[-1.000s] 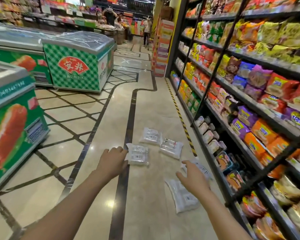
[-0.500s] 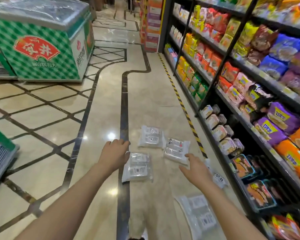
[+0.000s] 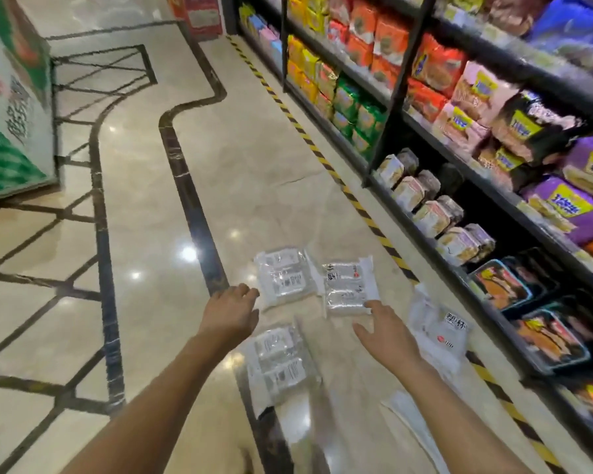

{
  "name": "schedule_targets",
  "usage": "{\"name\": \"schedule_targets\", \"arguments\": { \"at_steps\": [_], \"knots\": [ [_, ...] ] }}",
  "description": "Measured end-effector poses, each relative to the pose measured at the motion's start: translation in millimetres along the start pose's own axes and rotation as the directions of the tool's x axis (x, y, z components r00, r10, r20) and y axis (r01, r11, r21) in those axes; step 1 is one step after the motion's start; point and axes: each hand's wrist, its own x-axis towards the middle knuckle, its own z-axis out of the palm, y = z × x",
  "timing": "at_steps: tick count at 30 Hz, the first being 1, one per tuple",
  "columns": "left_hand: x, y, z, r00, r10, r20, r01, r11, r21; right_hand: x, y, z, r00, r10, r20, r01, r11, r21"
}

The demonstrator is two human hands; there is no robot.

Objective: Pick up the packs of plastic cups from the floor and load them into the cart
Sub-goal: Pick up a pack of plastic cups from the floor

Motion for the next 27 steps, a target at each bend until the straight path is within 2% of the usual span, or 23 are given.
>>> {"name": "schedule_targets", "arguments": {
  "at_steps": [5, 8, 13, 17, 21, 27],
  "knots": [
    [100.7, -32.0, 30.2, 0.982, 0.16, 0.101, -0.163, 0.986, 0.021, 59.6, -13.4, 57.8, 0.984, 0.176, -0.011, -0.174, 0.98, 0.097],
    [154.3, -46.1, 68.5, 0.951, 0.253, 0.179, -0.269, 0.961, 0.071, 88.0, -15.7, 106.7, 0.947, 0.322, 0.02, -0.321, 0.937, 0.138],
    [210.7, -57.2, 138.6, 0.897, 0.37, 0.244, -0.407, 0.905, 0.122, 126.2, 0.4, 184.2, 0.893, 0.449, 0.009, -0.441, 0.872, 0.215],
    [241.5, -63.9, 217.0, 0.867, 0.424, 0.262, -0.462, 0.88, 0.107, 152.4, 29.7, 246.3, 0.85, 0.526, -0.028, -0.504, 0.828, 0.247],
    [257.4, -78.9, 324.4, 0.848, 0.455, 0.273, -0.496, 0.862, 0.104, 172.5, 67.4, 336.6, 0.81, 0.586, -0.034, -0.554, 0.782, 0.285],
    [276.9, -109.3, 496.0, 0.881, 0.392, 0.265, -0.408, 0.913, 0.009, 201.8, 123.8, 504.5, 0.733, 0.68, 0.01, -0.633, 0.677, 0.376]
  ]
}}
